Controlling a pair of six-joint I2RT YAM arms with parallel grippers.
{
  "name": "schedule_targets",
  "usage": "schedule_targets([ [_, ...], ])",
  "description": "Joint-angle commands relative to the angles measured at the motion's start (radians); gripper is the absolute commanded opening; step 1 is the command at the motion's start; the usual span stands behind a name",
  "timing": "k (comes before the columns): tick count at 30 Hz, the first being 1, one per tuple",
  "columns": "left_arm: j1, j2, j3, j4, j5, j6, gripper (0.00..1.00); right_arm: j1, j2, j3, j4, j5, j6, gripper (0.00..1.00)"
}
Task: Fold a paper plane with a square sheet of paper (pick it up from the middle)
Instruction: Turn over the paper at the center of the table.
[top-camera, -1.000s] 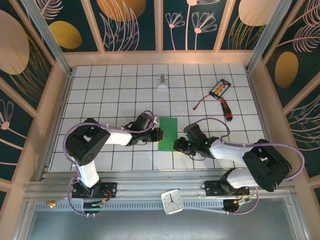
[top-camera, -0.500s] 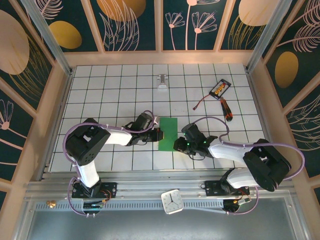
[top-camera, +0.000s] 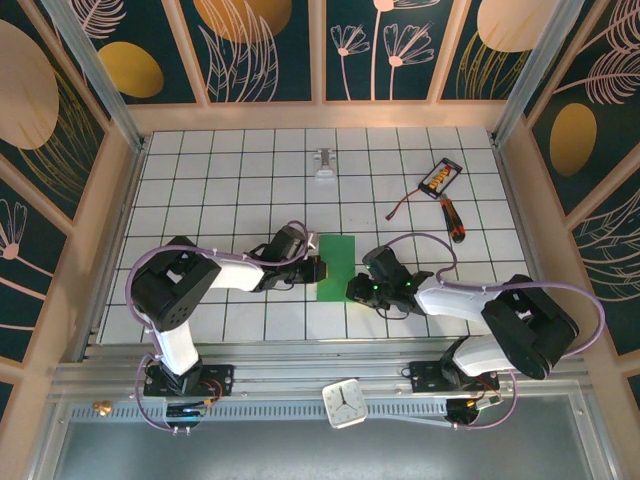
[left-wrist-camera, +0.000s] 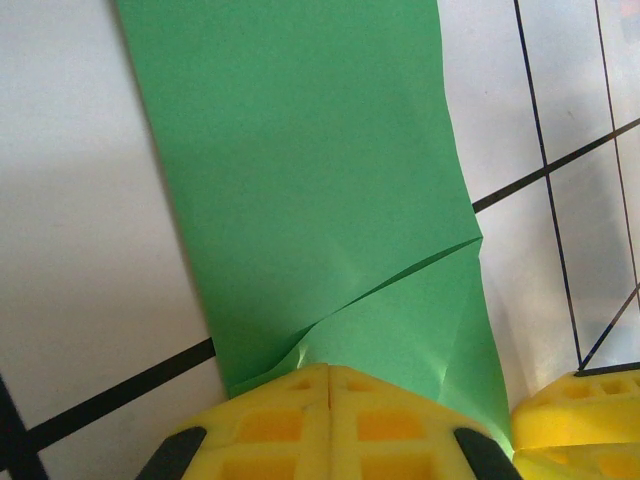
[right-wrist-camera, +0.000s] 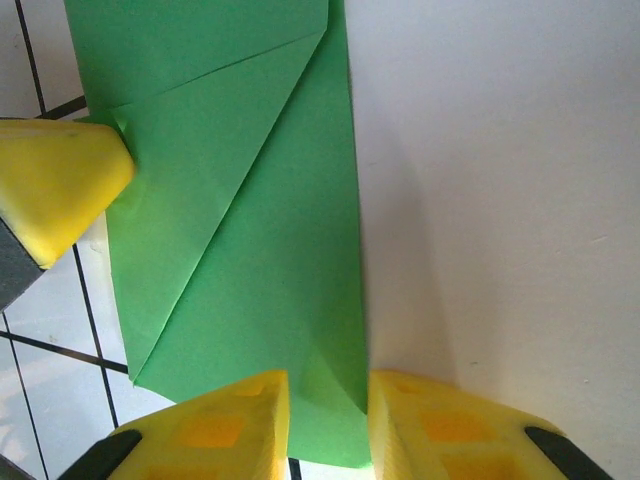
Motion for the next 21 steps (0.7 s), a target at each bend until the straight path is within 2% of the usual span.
schedule_targets([
  [1,0.003,0.029,-0.032,-0.094,0.003,0.014,0.00,0.012,0.045,0.011,0.139,-0.064,0.016,0.28],
  [21,0.003,0.024,-0.028,-0.105,0.009,0.013,0.00,-0.050,0.013,-0.078,0.316,-0.131,0.030,0.32],
])
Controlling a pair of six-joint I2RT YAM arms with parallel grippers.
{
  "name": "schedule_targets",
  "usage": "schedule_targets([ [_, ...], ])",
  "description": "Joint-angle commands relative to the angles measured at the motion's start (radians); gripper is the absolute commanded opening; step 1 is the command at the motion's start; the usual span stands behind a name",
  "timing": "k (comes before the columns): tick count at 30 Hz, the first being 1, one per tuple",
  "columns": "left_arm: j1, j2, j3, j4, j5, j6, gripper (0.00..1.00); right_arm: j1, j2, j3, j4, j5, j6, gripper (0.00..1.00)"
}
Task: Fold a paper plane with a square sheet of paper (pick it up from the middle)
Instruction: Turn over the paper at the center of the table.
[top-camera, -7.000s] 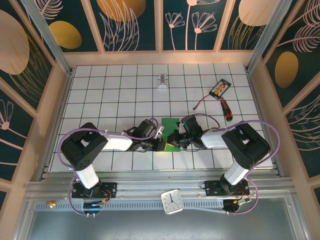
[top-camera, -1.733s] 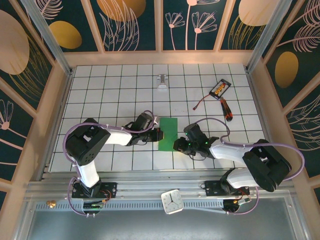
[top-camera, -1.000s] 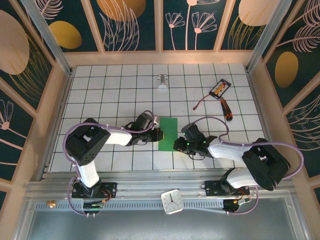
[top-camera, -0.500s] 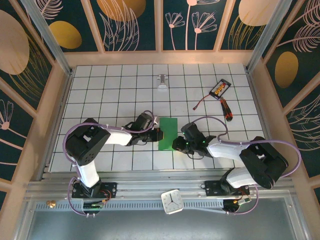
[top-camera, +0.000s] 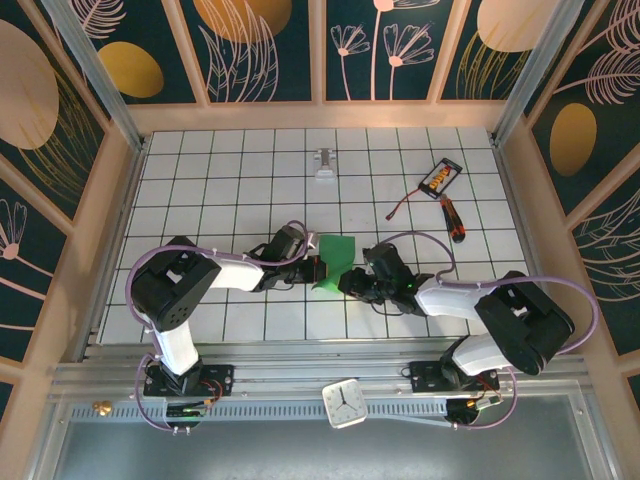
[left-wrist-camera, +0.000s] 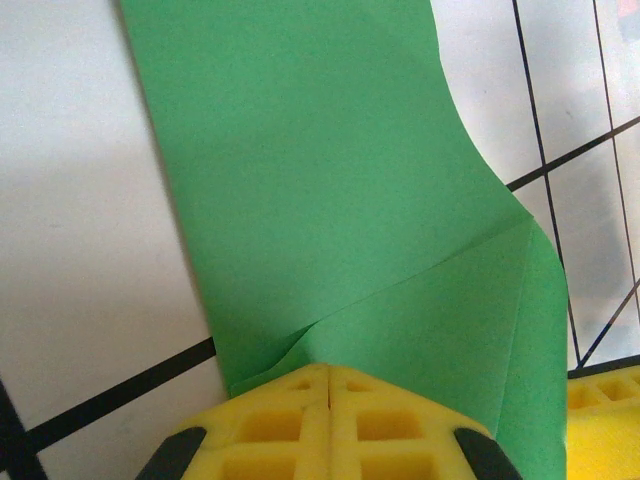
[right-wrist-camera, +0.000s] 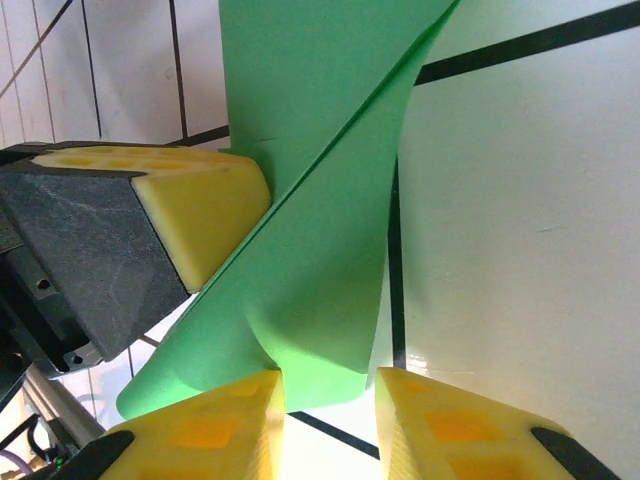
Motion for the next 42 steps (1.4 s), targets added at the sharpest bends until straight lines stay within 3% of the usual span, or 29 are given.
schedule_targets([
  [1,0.003,0.023,-0.028,-0.105,0.002,0.012,0.00,-0.014,-0.019,-0.034,0.076,-0.024,0.016,0.32],
  [12,0.003,0.017,-0.024,-0.115,-0.003,0.012,0.00,-0.052,-0.071,-0.124,0.215,-0.078,0.052,0.40],
  [20,0.003,0.014,-0.027,-0.118,-0.006,0.010,0.00,-0.071,-0.074,-0.149,0.250,-0.095,0.089,0.41],
  [28,0.002,0.003,-0.024,-0.117,-0.008,0.000,0.00,-0.068,-0.111,-0.160,0.181,-0.039,0.130,0.28],
  [36,0.003,-0.022,0.003,-0.106,0.009,-0.021,0.01,-0.066,-0.129,-0.155,0.117,0.016,0.109,0.00],
  [42,0.003,-0.070,0.044,-0.108,0.006,-0.030,0.13,-0.071,-0.135,-0.117,0.027,0.047,0.029,0.00],
])
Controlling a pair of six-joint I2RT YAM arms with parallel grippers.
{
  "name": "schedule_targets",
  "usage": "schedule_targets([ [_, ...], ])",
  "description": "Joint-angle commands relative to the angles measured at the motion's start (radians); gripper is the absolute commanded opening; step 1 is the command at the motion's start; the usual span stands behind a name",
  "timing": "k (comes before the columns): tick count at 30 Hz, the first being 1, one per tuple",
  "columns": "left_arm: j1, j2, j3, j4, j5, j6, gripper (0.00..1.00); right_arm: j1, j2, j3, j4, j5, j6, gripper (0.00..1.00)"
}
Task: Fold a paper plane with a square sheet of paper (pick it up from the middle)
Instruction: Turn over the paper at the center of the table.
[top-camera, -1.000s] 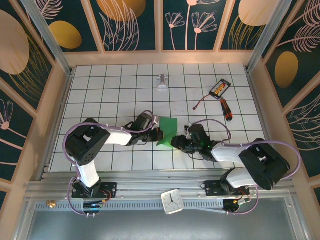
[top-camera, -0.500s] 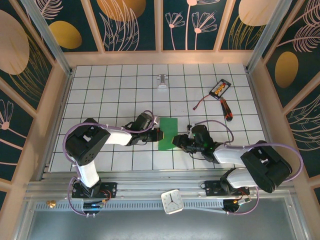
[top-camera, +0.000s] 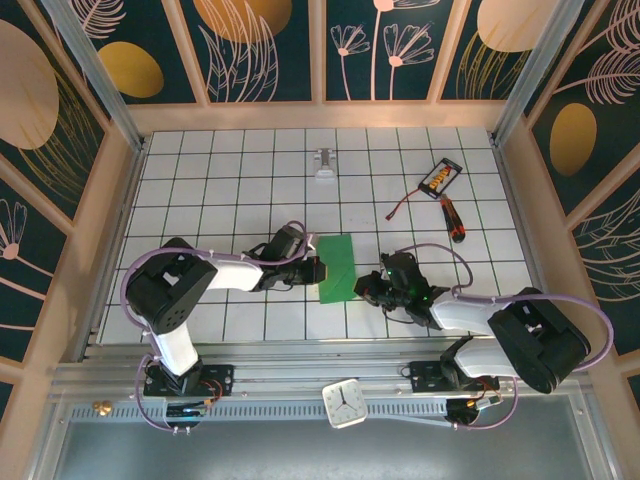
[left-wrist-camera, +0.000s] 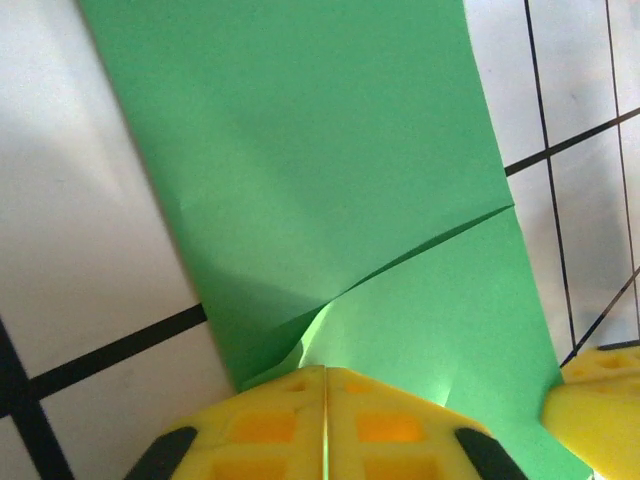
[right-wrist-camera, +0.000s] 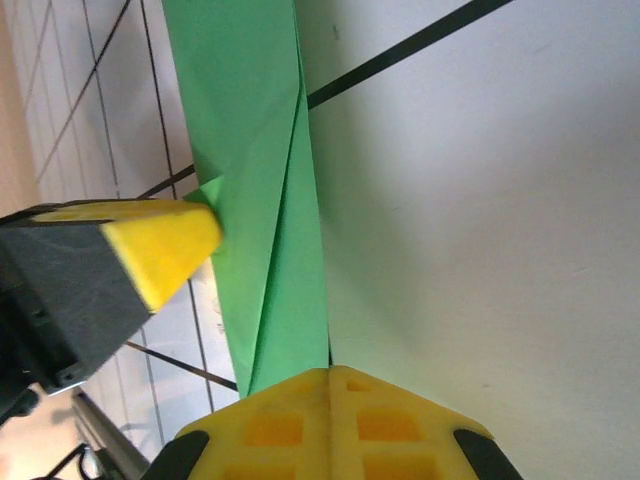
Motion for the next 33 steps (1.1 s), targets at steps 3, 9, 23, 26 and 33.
schedule_targets([
  [3,0.003,-0.043,0.037,-0.038,0.007,-0.019,0.18,-0.020,-0.014,0.040,-0.084,0.025,-0.093,0.00],
  [9,0.003,-0.027,0.038,-0.026,0.017,-0.025,0.19,-0.036,-0.009,0.019,-0.041,-0.004,-0.096,0.01],
  [23,0.001,0.046,0.075,0.032,0.039,-0.057,0.15,-0.062,0.039,0.029,0.005,-0.050,-0.120,0.03],
  [26,0.002,0.050,0.075,0.026,0.008,-0.052,0.15,-0.095,0.072,0.061,-0.017,-0.086,-0.168,0.03],
  [33,0.001,0.094,0.087,0.025,-0.022,-0.062,0.14,-0.150,0.129,0.104,-0.032,-0.147,-0.231,0.04],
])
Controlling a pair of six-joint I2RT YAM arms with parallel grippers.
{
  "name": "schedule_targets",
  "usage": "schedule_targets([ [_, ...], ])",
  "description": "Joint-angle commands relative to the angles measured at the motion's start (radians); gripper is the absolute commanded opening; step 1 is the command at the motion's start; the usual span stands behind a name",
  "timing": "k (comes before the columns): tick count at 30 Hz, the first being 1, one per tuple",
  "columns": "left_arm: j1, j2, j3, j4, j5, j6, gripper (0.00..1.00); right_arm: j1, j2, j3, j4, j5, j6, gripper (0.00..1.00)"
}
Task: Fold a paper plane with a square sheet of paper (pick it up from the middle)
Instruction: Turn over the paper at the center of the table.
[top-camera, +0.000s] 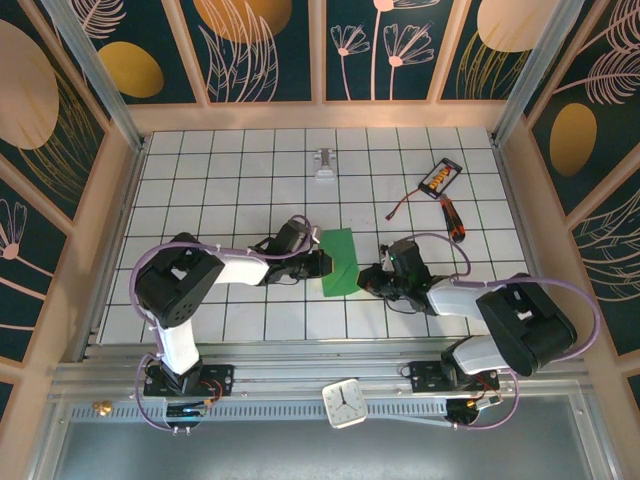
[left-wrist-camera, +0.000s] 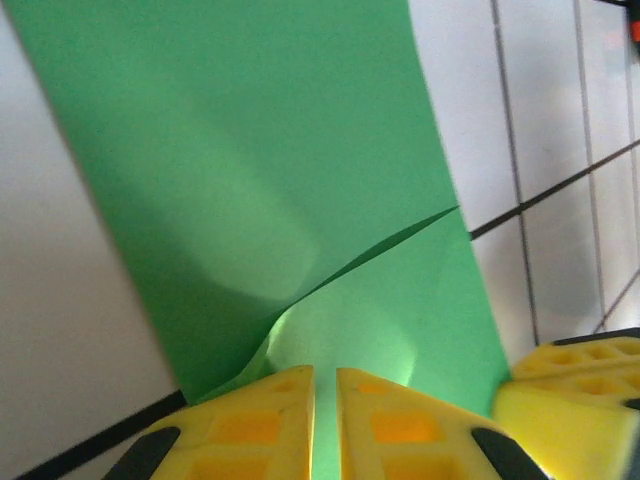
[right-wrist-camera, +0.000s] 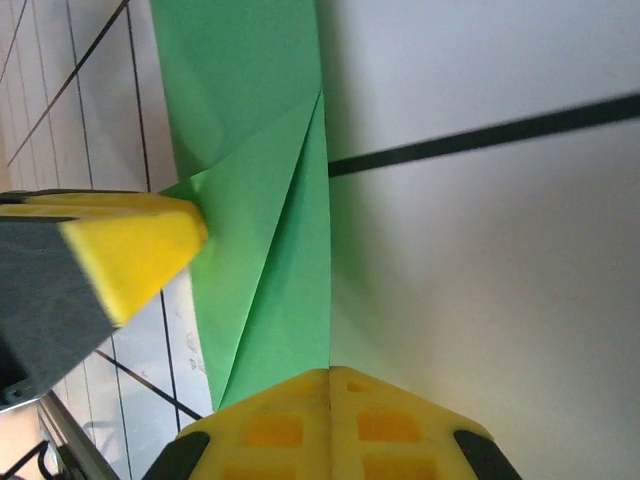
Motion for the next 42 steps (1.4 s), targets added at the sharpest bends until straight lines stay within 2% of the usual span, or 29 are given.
schedule_targets([
  [1,0.002,0.023,0.014,0.001,-0.031,-0.014,0.14,-0.029,0.019,0.025,-0.003,-0.042,-0.051,0.05],
  [9,0.002,0.033,-0.015,0.024,-0.056,-0.048,0.07,-0.021,0.007,-0.020,0.095,-0.057,0.024,0.14],
  [18,0.002,0.033,-0.032,0.038,-0.053,-0.061,0.06,0.034,-0.015,-0.054,0.139,0.003,0.087,0.19],
  [30,0.001,0.028,-0.035,0.033,-0.048,-0.052,0.06,0.091,-0.054,-0.091,0.152,0.132,0.146,0.17],
  [35,0.001,0.029,-0.035,0.034,-0.044,-0.052,0.06,0.095,-0.055,-0.087,0.149,0.158,0.150,0.09],
  [38,0.002,0.019,-0.028,0.035,-0.036,-0.057,0.11,0.094,-0.061,-0.077,0.127,0.174,0.143,0.02],
  [42,0.001,-0.038,-0.006,0.051,-0.030,-0.066,0.27,0.090,-0.080,-0.036,0.028,0.204,0.079,0.00],
])
